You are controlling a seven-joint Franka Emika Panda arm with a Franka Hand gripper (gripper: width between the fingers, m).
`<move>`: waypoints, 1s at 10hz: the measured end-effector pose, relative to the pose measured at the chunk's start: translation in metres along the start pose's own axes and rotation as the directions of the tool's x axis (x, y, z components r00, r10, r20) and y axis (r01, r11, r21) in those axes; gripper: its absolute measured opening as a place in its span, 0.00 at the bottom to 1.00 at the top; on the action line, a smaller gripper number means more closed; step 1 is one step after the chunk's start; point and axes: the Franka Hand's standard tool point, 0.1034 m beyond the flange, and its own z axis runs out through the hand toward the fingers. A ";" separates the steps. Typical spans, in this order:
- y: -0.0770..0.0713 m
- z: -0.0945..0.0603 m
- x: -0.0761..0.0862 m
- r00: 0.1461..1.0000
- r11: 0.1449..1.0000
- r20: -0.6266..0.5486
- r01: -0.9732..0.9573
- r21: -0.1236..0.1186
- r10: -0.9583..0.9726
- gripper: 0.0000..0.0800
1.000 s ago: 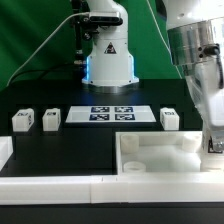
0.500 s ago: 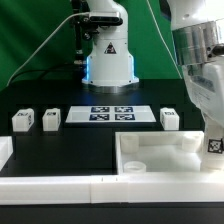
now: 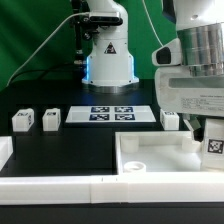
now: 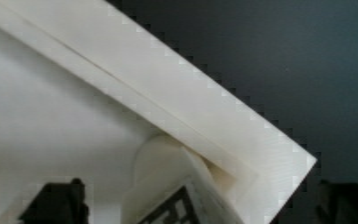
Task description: Assemble one leg
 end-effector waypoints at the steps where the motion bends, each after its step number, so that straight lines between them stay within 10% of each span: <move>1: 0.000 0.000 0.001 0.994 0.994 -0.002 0.106 -0.004 -0.106 0.81; 4: -0.009 -0.005 0.010 0.818 0.816 0.008 0.573 -0.080 -0.574 0.81; 7: -0.008 -0.004 0.010 0.816 0.813 0.007 0.576 -0.083 -0.577 0.80; 9: -0.004 -0.004 0.013 0.887 0.884 -0.003 0.460 -0.088 -0.462 0.38; 10: -0.001 -0.003 0.016 0.936 0.933 -0.014 0.349 -0.092 -0.351 0.38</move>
Offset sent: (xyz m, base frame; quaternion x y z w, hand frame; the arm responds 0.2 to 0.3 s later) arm 0.0221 -0.0004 0.0105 -0.0727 0.0056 -0.3898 0.9180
